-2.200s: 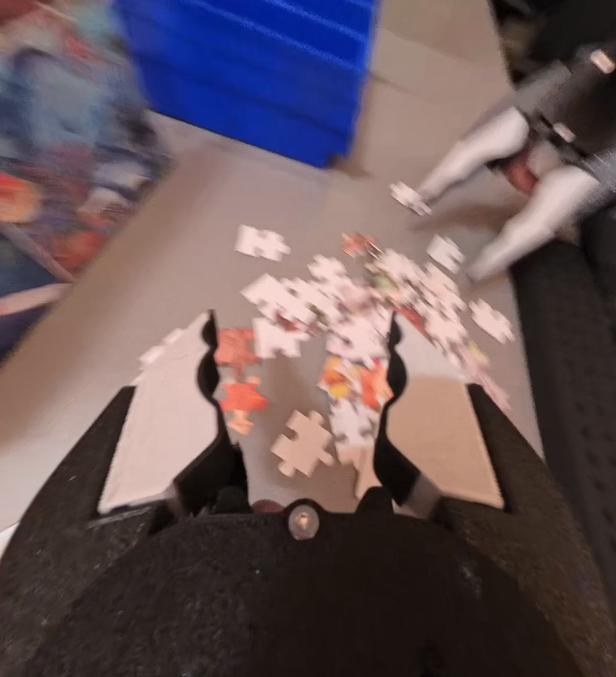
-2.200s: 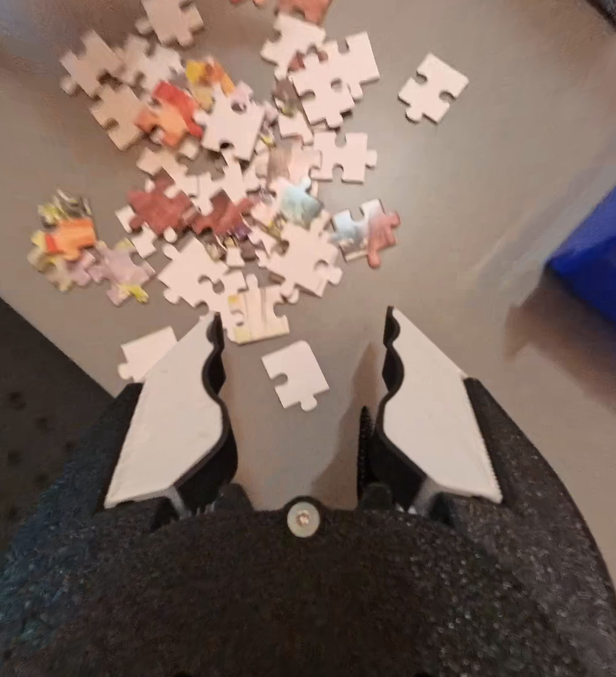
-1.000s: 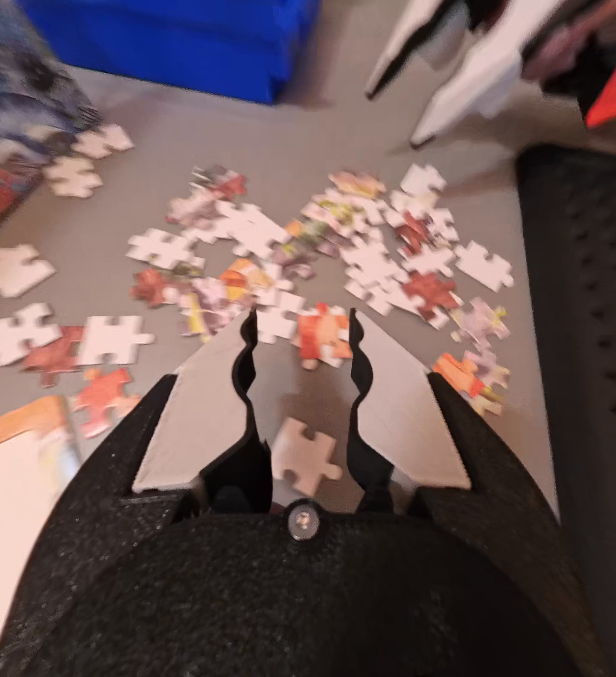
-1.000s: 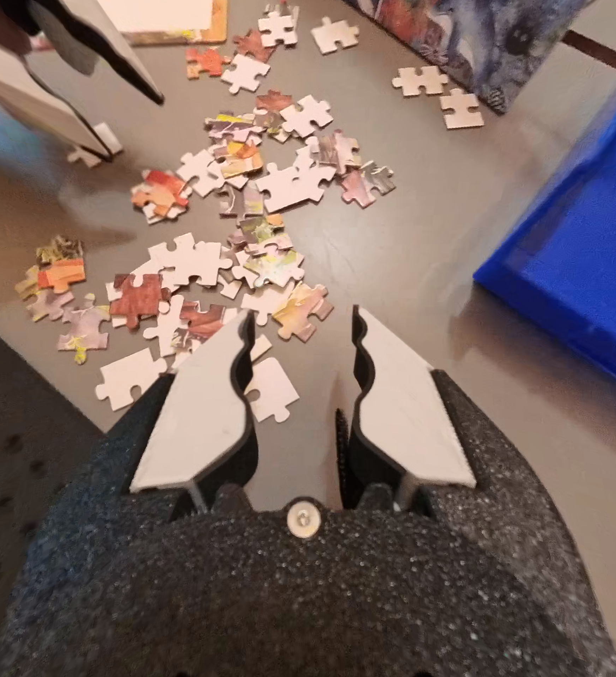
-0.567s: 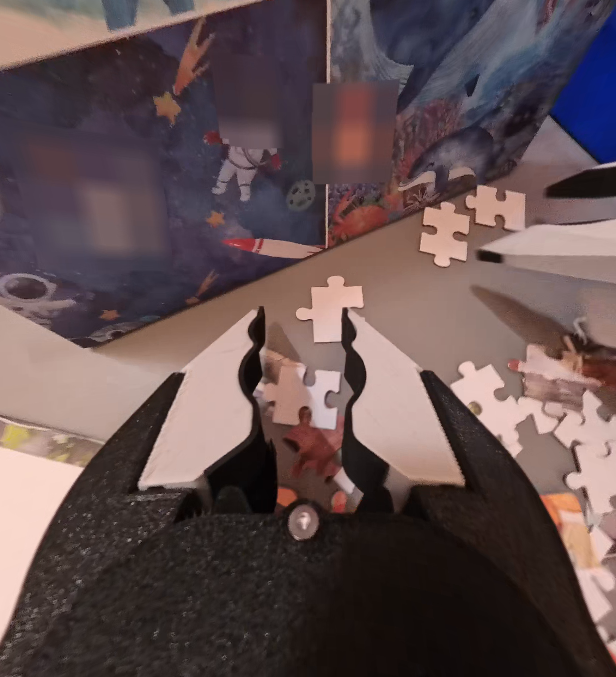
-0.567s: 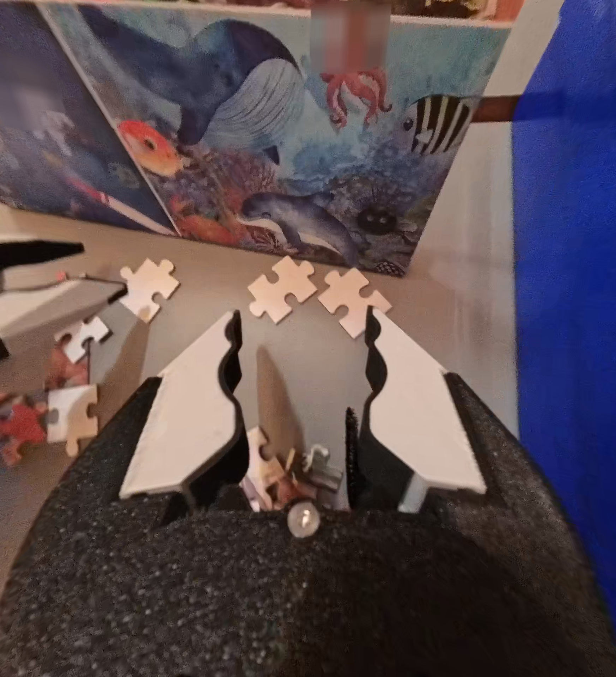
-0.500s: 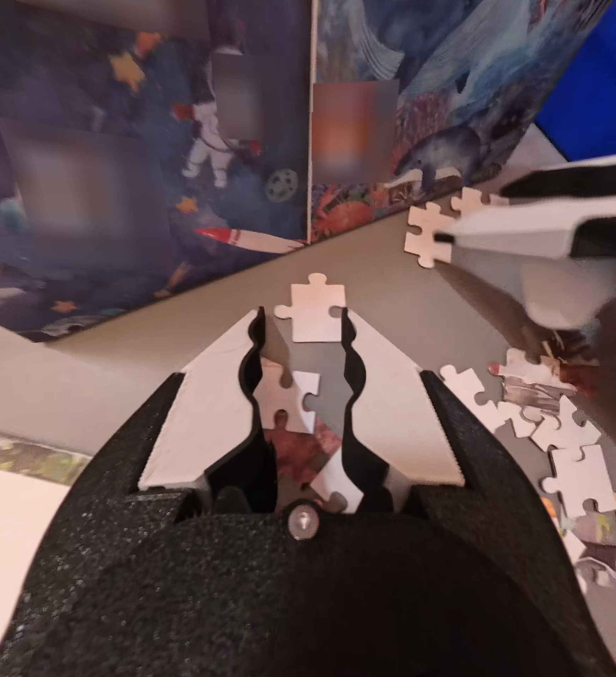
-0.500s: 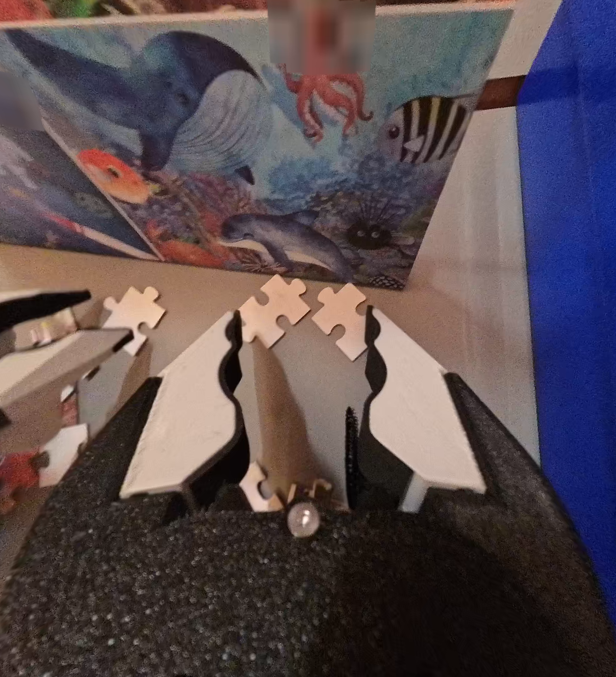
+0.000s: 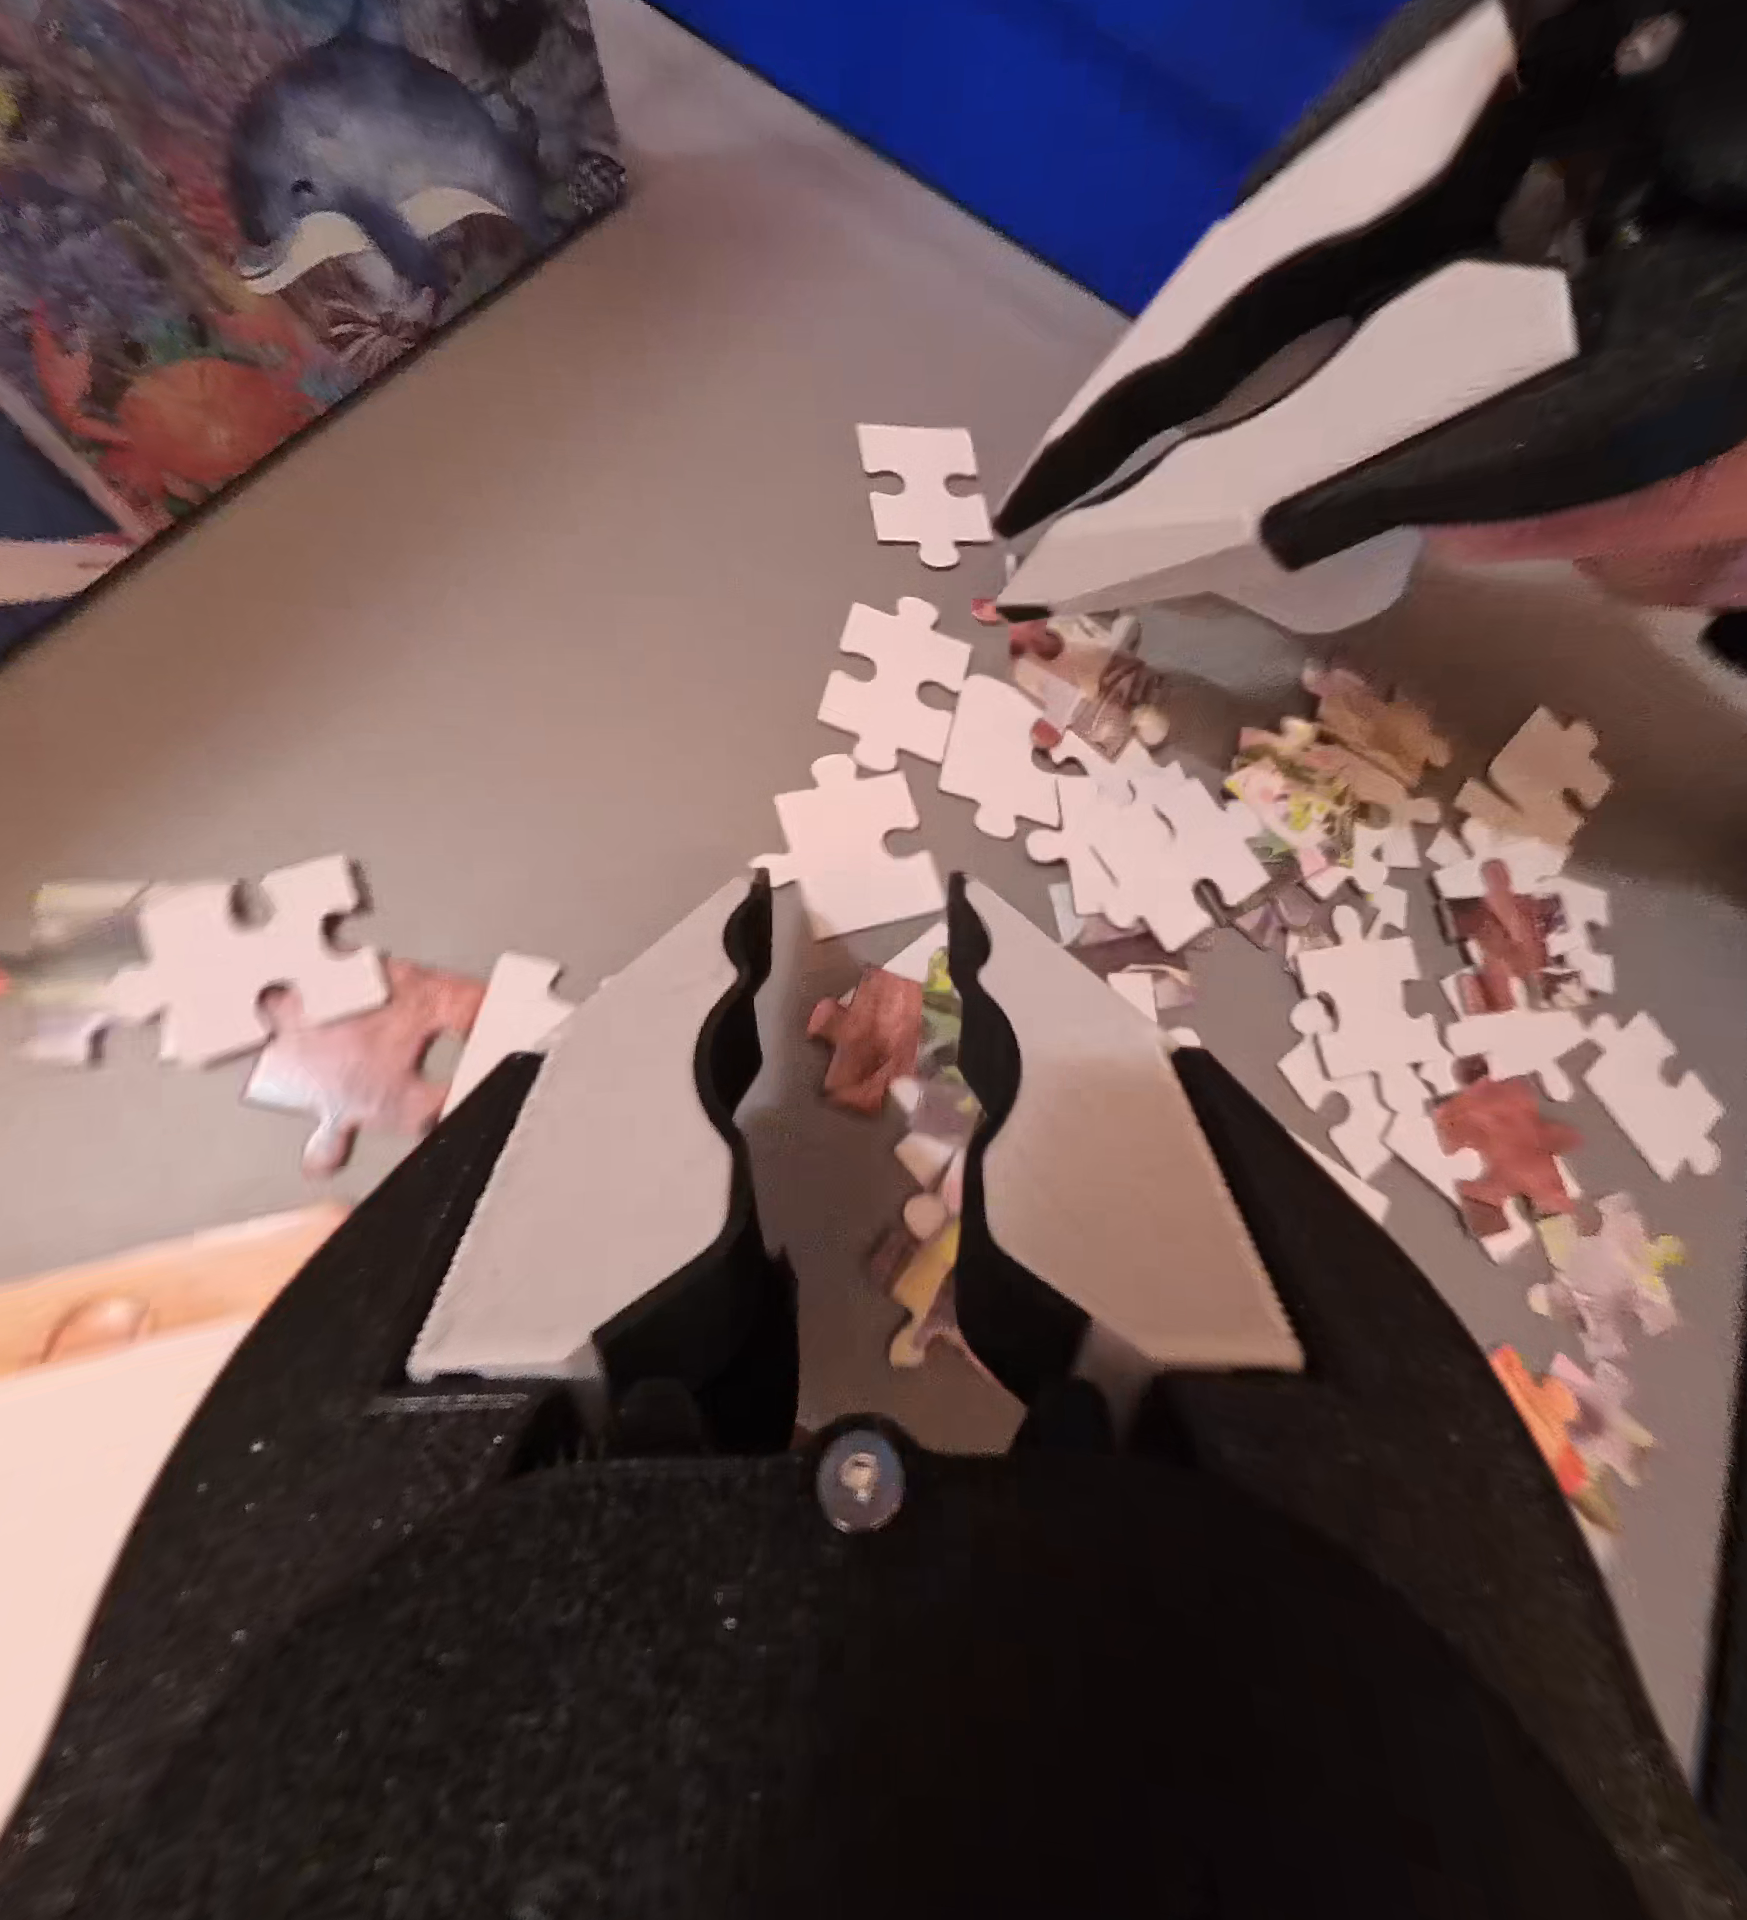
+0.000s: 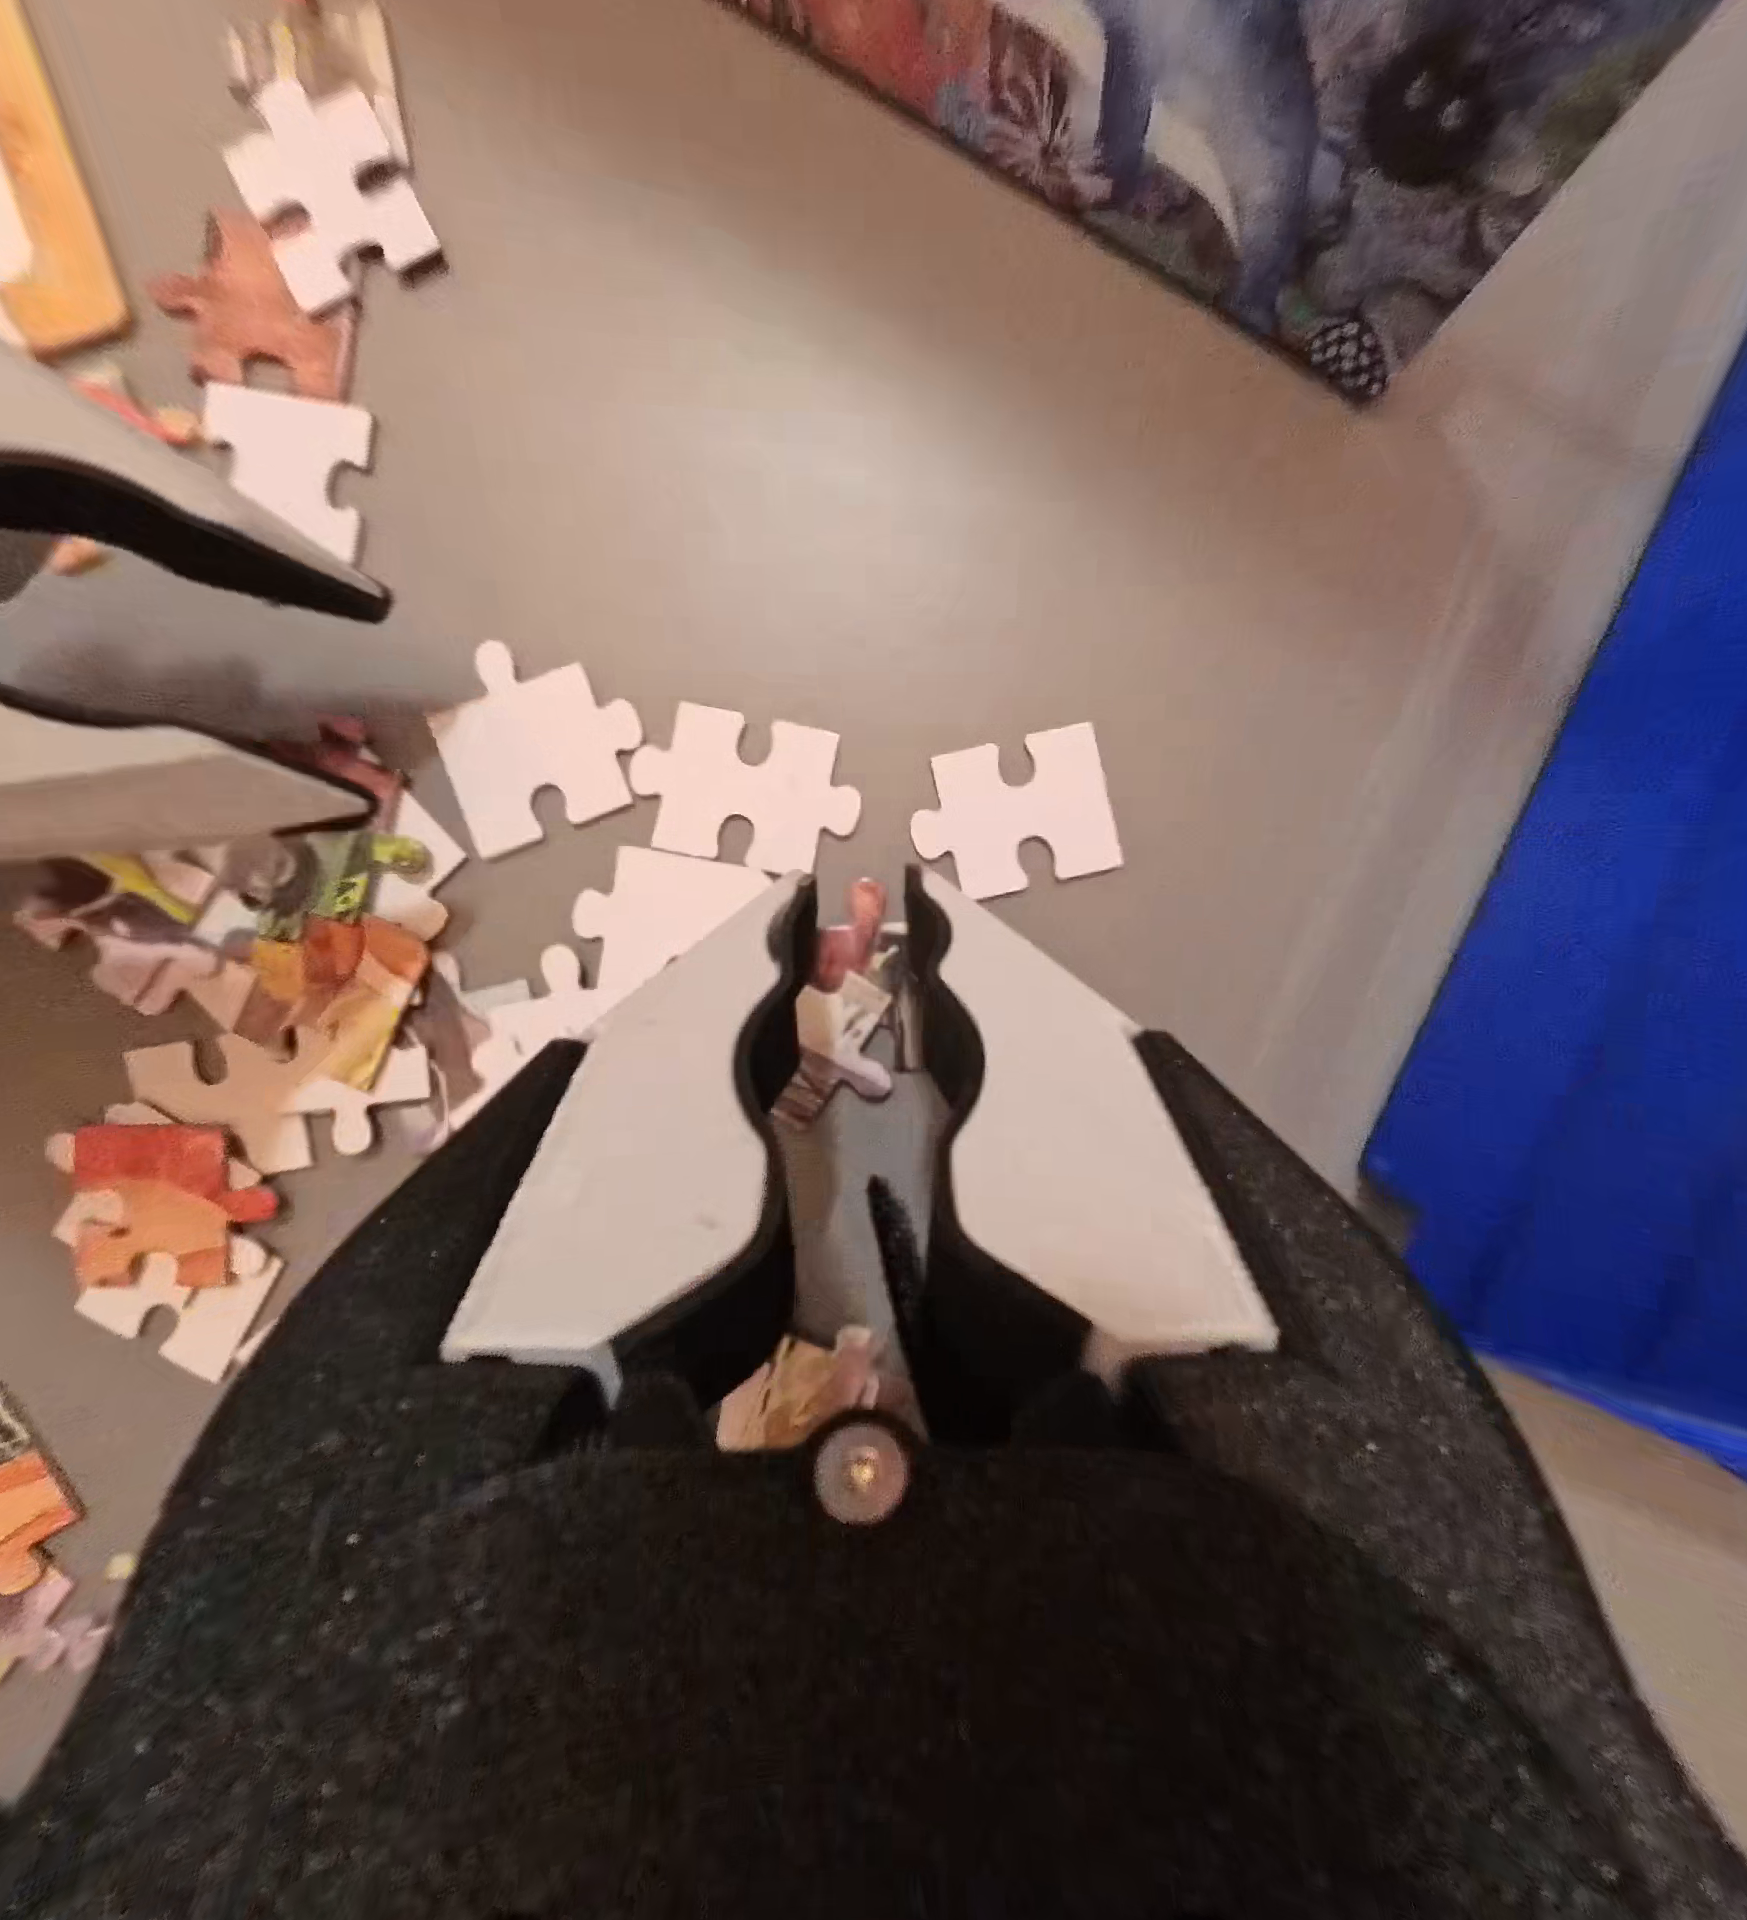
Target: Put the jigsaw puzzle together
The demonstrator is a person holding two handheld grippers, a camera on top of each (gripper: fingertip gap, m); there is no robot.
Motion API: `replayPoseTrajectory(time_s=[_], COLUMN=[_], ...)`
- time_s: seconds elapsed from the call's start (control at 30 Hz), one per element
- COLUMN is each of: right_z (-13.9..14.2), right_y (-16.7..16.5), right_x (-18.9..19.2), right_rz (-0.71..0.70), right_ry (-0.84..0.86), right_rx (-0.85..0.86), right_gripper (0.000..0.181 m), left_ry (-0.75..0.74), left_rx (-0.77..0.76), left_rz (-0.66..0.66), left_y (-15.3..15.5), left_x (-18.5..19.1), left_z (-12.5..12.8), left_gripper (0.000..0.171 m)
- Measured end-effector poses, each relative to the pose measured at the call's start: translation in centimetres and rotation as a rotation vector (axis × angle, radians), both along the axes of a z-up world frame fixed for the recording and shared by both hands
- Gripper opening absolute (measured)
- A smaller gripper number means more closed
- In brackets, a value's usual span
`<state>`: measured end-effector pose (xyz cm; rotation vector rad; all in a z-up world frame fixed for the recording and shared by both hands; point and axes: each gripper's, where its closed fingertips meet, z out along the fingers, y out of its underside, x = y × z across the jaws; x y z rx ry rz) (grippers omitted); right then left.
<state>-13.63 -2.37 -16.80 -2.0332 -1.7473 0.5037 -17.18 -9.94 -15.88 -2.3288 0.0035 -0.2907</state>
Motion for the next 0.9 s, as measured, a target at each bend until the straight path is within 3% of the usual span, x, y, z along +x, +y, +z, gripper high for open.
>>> replayPoseTrajectory(time_s=[0.1,0.17,0.23,0.4,0.53,0.63,0.7,0.77,0.9], right_z=[1.2,0.3,-0.3,2.2,0.8,2.0,2.9,3.4,2.7], right_y=[-0.9,-0.6,0.9,-1.1,-0.7,-0.3,-0.3,-0.2,-0.7], right_x=[-1.7,-2.5,-3.5,-5.5,-3.7,-3.2,-3.3,-3.7,-4.2], right_rz=[0.021,0.009,-0.019,0.05,0.078,0.053,0.034,0.016,0.013], right_ry=[0.223,0.215,0.198,0.343,0.259,0.316,0.37,0.409,0.391], right_rx=[-0.148,-0.204,-0.139,-0.27,-0.076,-0.038,-0.078,-0.1,-0.127], right_gripper=[0.018,0.029,0.041,0.04,0.035,0.032,0.031,0.029,0.029], left_ry=[0.021,0.096,0.142,0.215,0.14,0.054,0.023,0.016,0.135], left_rx=[0.038,0.073,0.113,-0.052,-0.062,-0.073,-0.064,0.016,0.09], left_rz=[0.138,0.241,0.351,0.387,0.203,-0.113,-0.247,-0.174,0.274], left_y=[-2.2,-3.1,-2.7,-0.8,0.3,-0.4,-1.7,-1.5,-0.8], left_x=[-3.4,-6.5,-9.3,-12.0,-6.9,0.7,3.5,1.6,-10.6], left_z=[0.6,0.8,1.3,-1.5,-2.2,-2.0,-1.1,0.9,2.3], left_gripper=[0.033,0.033,0.034,0.034,0.029,0.029,0.029,0.029,0.028])
